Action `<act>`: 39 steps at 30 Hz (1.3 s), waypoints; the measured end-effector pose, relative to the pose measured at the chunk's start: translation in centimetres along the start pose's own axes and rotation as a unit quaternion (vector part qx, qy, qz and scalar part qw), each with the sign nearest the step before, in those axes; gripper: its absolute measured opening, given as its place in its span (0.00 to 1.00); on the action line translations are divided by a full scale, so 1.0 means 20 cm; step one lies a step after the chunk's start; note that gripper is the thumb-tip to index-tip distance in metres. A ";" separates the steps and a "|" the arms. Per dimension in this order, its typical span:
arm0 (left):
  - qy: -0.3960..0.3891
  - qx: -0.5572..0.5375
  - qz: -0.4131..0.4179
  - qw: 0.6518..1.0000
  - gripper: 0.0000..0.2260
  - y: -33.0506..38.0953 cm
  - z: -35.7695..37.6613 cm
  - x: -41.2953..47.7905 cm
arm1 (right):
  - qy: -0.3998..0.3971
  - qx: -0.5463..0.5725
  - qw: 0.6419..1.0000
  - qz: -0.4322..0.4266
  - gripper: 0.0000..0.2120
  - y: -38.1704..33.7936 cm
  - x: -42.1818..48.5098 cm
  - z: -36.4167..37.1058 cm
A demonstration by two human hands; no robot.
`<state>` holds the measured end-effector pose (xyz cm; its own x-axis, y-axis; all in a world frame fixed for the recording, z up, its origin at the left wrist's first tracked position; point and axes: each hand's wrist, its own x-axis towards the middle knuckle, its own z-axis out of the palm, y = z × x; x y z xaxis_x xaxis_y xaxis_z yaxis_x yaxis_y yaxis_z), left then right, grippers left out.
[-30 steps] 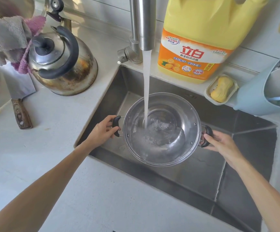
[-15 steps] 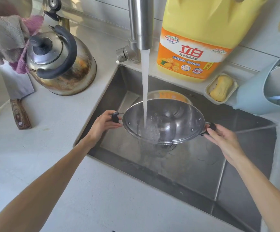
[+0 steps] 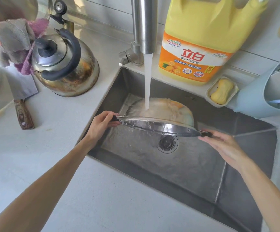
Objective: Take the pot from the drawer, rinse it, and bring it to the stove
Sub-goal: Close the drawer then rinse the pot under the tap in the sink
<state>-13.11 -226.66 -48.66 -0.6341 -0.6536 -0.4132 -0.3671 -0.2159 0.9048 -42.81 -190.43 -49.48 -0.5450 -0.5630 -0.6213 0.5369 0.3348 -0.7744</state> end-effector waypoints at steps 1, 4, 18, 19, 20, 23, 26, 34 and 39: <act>-0.003 0.002 0.007 1.000 0.11 0.00 0.00 -0.01 | 0.008 0.031 0.999 0.005 0.14 0.01 0.00 0.00; -0.017 0.018 0.031 0.999 0.13 -0.02 -0.01 -0.02 | 0.043 0.150 0.987 0.030 0.11 0.03 0.01 0.00; -0.004 0.085 0.049 0.995 0.10 -0.07 -0.02 0.00 | 0.024 0.130 0.991 0.023 0.25 0.06 0.07 -0.01; -0.004 0.084 0.048 0.995 0.10 -0.07 -0.02 0.00 | 0.015 0.124 0.992 0.021 0.26 0.05 0.07 -0.01; -0.003 0.086 0.047 0.995 0.10 -0.07 -0.03 0.00 | 0.008 0.114 0.993 0.020 0.27 0.04 0.06 -0.01; -0.001 0.112 0.040 0.993 0.12 -0.09 -0.05 0.01 | -0.005 0.064 0.998 0.018 0.23 0.03 0.04 0.00; -0.002 0.117 0.036 0.992 0.10 -0.11 -0.07 0.02 | -0.011 0.007 1.000 0.020 0.20 0.01 0.02 0.01; -0.026 0.094 0.007 0.995 0.11 -0.10 -0.10 0.02 | -0.020 -0.129 0.991 0.008 0.17 -0.08 -0.04 0.07; -0.047 0.138 -0.013 0.989 0.16 -0.10 -0.13 0.02 | -0.017 -0.128 0.992 -0.011 0.14 -0.09 -0.05 0.06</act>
<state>-10.87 -228.29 -50.42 -0.6770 -0.5778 -0.4559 -0.5482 -0.0174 0.8362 -42.52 -191.42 -47.26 -0.5301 -0.5955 -0.6036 0.3424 0.5009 -0.7949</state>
